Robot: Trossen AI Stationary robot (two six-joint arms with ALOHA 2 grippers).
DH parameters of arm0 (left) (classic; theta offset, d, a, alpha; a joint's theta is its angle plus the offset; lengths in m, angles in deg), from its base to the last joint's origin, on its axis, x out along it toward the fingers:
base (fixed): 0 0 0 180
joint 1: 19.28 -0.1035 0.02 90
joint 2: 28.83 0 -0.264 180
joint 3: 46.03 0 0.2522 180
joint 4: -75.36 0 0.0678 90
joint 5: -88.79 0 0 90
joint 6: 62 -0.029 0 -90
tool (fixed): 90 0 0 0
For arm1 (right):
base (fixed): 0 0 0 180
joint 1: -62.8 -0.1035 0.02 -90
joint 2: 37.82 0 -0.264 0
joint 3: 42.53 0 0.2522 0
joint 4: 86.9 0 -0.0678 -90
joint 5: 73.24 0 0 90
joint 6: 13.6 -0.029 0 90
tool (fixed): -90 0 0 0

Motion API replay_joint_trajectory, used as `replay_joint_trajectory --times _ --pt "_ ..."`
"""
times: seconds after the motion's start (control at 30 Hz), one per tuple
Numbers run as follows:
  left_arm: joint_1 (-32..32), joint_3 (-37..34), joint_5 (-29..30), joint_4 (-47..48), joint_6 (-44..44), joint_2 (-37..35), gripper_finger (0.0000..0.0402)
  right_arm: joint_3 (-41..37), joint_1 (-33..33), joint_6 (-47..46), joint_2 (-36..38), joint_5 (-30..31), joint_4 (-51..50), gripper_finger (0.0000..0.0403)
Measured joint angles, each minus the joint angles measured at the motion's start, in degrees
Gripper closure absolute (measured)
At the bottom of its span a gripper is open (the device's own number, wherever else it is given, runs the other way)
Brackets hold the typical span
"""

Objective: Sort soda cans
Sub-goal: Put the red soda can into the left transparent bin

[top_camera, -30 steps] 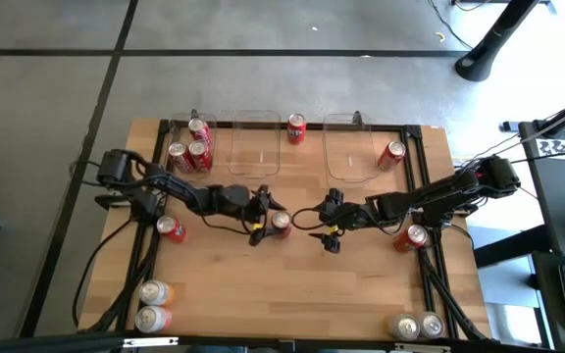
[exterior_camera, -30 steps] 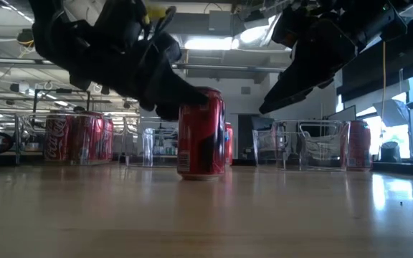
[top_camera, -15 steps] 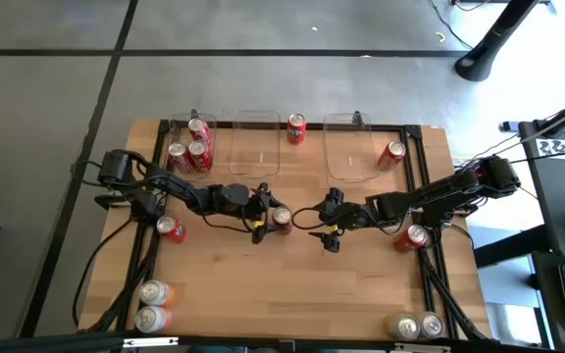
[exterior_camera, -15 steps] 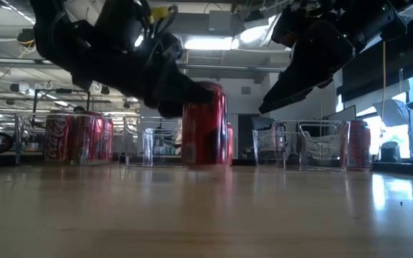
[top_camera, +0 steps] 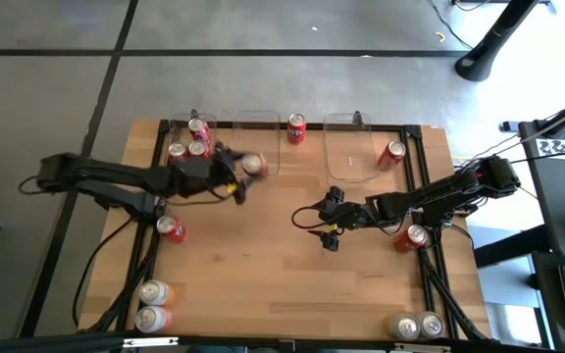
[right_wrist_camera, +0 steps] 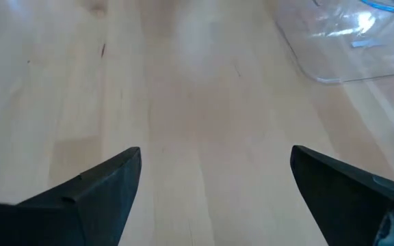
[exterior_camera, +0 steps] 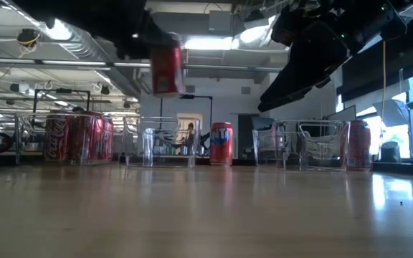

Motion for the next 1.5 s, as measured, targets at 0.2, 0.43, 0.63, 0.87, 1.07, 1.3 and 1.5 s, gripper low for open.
replay_joint_trajectory --times 0.2,0.43,0.63,0.87,1.07,1.3,1.5 --pt "-7.94 0.0 5.19 5.9 -2.17 -9.53 0.0103 0.0 0.0 1.04 -0.02 0.07 2.29 0.0029" --pt "-16.77 0.0 11.17 10.27 -3.08 -13.17 0.0103 0.0 0.57 3.06 -0.19 1.63 2.99 0.0029" --pt "-22.6 0.0 20.25 12.43 -3.36 -13.12 0.0103 0.0 2.11 4.67 -2.58 1.99 4.97 0.0029" --pt "-28.77 0.02 25.49 18.2 -0.51 -13.1 0.0103 0.0 2.78 7.11 -6.06 2.44 6.77 0.0029" --pt "-33.15 0.02 25.71 26.21 5.57 -12.27 0.0103 0.0 2.67 7.71 -6.27 2.43 6.84 0.0029" --pt "-36.19 -0.58 25.67 29.78 10.25 -12.08 0.0103 -0.02 2.67 8.59 -6.27 2.4 7.02 0.0029" --pt "-38.45 -3.57 22.78 28.83 14.51 -12.05 0.0103 -0.02 2.64 8.7 -6.27 2.4 7.16 0.0029"
